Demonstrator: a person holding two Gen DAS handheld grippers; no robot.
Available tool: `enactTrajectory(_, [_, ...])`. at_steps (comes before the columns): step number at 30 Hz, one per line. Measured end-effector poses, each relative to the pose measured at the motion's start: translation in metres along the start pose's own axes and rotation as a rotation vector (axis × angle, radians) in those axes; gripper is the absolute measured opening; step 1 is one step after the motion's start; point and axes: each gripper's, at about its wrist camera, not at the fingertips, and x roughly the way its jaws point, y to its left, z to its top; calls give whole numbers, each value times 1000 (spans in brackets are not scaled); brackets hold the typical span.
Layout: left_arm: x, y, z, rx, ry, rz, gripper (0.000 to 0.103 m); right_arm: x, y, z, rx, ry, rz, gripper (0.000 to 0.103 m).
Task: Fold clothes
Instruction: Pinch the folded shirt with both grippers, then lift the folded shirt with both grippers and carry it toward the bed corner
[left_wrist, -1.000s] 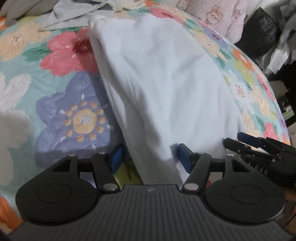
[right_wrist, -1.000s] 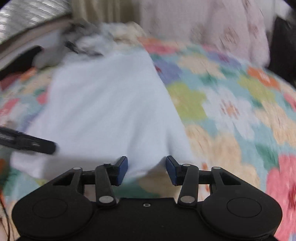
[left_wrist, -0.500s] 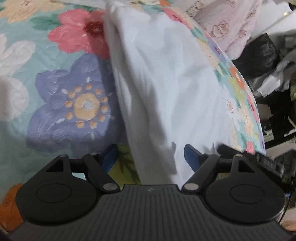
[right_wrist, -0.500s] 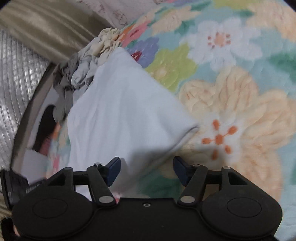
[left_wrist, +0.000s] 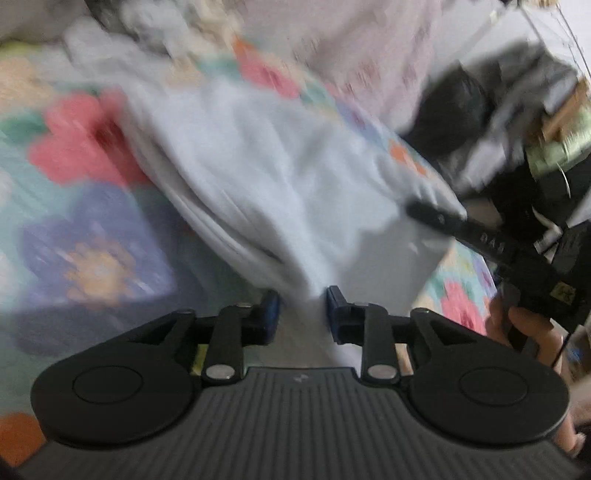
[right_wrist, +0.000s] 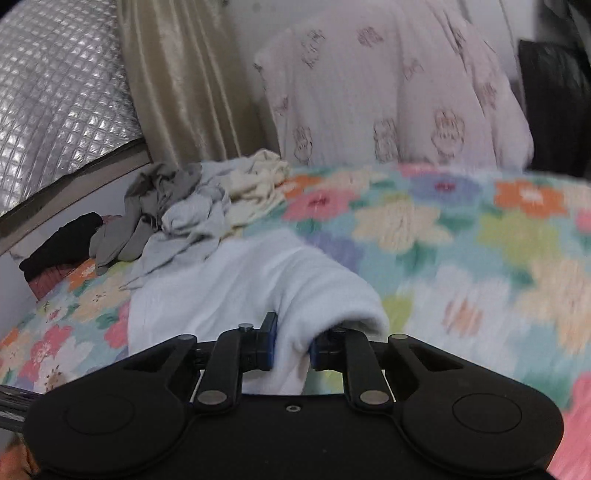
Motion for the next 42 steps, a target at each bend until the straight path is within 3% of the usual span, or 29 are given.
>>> enactTrajectory(2, [-18,4,12,18,-113,64,52,10,-14,6,-94,24,-68,18])
enactTrajectory(4, [-15,17,25,-23,-114,89,53,22,-35,-1,-85,75,-128,22])
enactTrajectory(6, [-3,31,38,-80,-84,94,54,30,-69,-15,146,158,-108,30])
enactTrajectory(9, [28,50,57,-159,-4,76,58,22,-101,-26,452,168,-53,40])
enactTrajectory(10, [38,52,62,-137,20,98,58,17,-104,-27,520,163,-25,42])
enactTrajectory(11, [46,52,67,-100,42,130,58,13,-104,-29,570,146,25,48])
enactTrajectory(12, [55,53,72,-64,65,161,58,10,-101,-32,607,130,86,63])
enactTrajectory(13, [60,52,74,-25,68,178,59,9,-98,-36,636,140,127,69])
enactTrajectory(14, [61,53,74,-7,66,175,61,10,-95,-42,663,165,158,71])
enactTrajectory(17, [59,69,72,-103,46,120,63,10,-80,-56,699,209,150,71])
enactTrajectory(20, [53,92,63,-256,8,51,66,10,-59,-64,654,225,91,71])
enactTrajectory(23, [62,120,46,-510,20,-80,66,21,-44,-69,607,256,69,71])
enactTrajectory(24, [69,122,45,-529,31,-90,66,25,-41,-71,601,264,72,71])
enactTrajectory(28, [89,96,57,-318,13,15,70,52,-39,-70,600,224,69,73])
enactTrajectory(30, [98,94,60,-304,-15,11,71,63,-33,-64,556,181,51,71])
enactTrajectory(31, [103,95,61,-316,-30,-1,67,66,-29,-61,517,160,41,66])
enactTrajectory(32, [109,97,62,-321,-37,-8,50,68,-24,-58,468,149,27,52])
enactTrajectory(33, [115,99,63,-317,-30,-18,40,66,-18,-56,415,137,18,39])
enactTrajectory(34, [119,99,64,-317,-25,-25,33,63,-14,-55,364,120,12,36])
enactTrajectory(37, [121,94,67,-295,-16,-15,27,53,-2,-49,236,76,-10,31])
enactTrajectory(42, [110,67,75,-160,-43,45,22,43,19,-44,59,36,-75,29])
